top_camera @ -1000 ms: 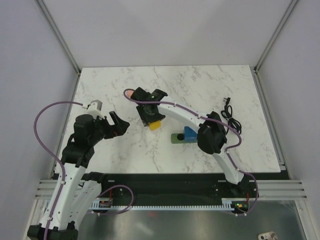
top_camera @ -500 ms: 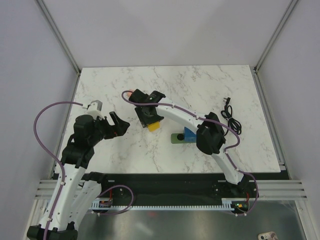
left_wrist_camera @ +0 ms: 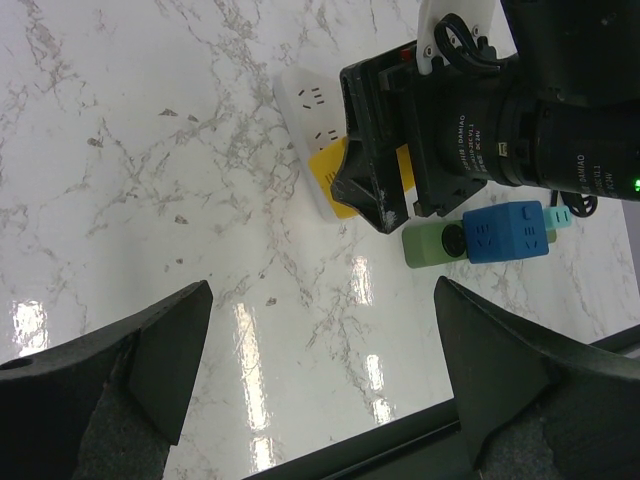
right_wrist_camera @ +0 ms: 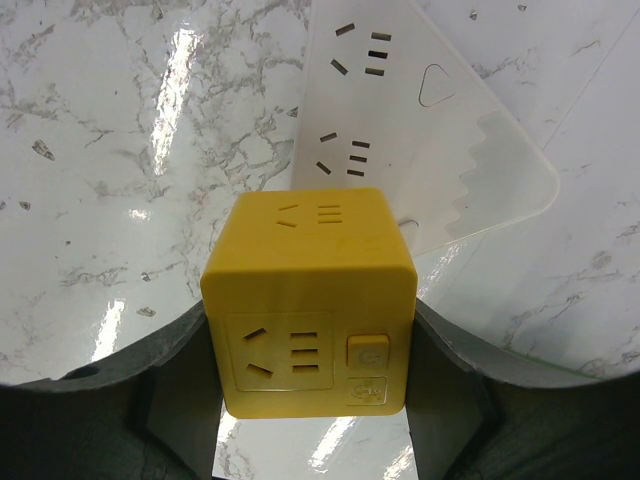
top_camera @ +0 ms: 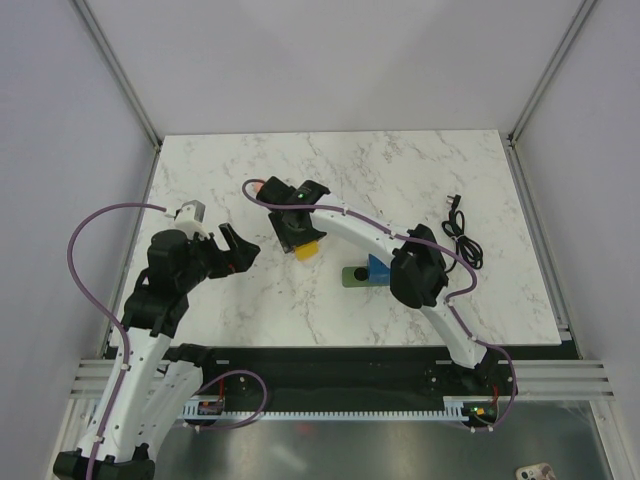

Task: Insert the plug

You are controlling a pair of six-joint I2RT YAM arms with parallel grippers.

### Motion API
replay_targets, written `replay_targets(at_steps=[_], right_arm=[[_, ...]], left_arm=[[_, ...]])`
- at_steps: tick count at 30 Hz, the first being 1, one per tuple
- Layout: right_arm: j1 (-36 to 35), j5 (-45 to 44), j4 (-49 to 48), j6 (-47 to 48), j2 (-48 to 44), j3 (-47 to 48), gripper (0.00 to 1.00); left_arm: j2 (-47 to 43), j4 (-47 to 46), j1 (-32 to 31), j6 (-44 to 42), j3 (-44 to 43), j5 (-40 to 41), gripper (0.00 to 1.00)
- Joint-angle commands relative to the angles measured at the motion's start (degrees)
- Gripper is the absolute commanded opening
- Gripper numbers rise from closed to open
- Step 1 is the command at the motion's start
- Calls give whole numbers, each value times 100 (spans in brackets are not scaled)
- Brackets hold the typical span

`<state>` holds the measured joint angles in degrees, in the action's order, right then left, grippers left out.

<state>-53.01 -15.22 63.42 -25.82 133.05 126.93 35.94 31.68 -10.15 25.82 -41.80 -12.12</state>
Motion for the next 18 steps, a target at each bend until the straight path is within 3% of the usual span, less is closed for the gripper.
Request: replay_targets(at_steps=[1, 18], right_arm=[[19, -244, 65, -72, -86, -142, 0], [2, -297, 74, -54, -447, -591, 0]], left_arm=[[-35, -57, -22, -236, 23, 69, 99], [-61, -57, -31, -236, 32, 87, 99]])
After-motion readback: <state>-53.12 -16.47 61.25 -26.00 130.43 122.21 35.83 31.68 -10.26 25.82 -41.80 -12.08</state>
